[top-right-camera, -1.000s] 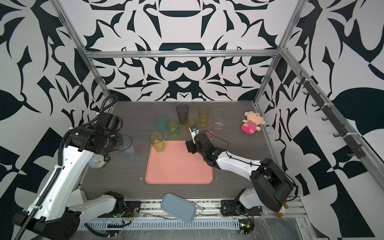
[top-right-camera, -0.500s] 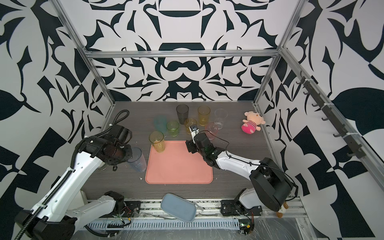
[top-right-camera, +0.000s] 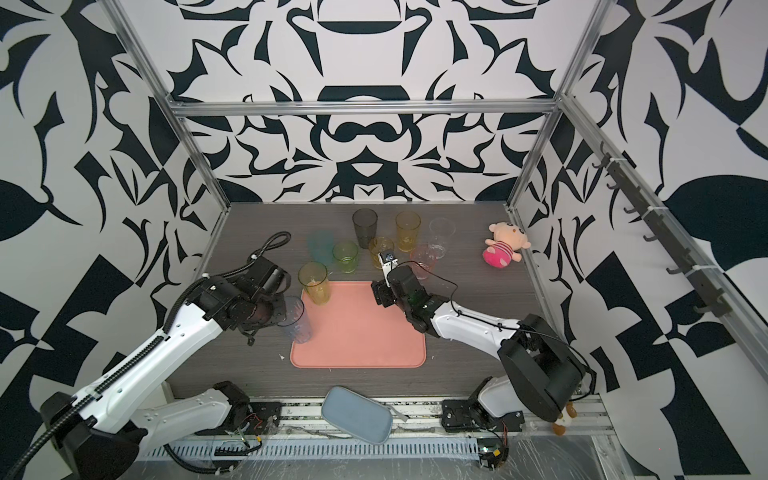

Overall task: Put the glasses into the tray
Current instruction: 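Lower the light blue glass onto the tray beside the green glass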

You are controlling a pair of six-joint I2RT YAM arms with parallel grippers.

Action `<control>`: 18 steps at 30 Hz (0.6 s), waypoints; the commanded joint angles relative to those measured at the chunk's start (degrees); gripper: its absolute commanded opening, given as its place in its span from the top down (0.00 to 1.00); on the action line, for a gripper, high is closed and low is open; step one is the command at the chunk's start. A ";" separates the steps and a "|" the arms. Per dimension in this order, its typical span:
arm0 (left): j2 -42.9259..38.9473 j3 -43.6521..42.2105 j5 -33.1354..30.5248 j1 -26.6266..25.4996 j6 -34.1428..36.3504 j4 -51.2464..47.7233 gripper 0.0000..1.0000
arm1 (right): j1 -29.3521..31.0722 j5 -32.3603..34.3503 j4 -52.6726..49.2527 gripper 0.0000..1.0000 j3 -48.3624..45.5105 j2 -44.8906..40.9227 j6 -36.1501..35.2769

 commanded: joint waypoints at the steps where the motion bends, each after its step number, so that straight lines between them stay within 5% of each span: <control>1: 1.09 1.08 -5.33 -3.74 -4.26 1.25 1.00 | 0.32 1.22 0.60 0.19 2.43 0.24 0.52; 18: 8.01 0.54 -5.83 -6.62 -5.03 8.43 1.00 | 0.32 0.94 0.22 0.19 2.62 0.24 0.61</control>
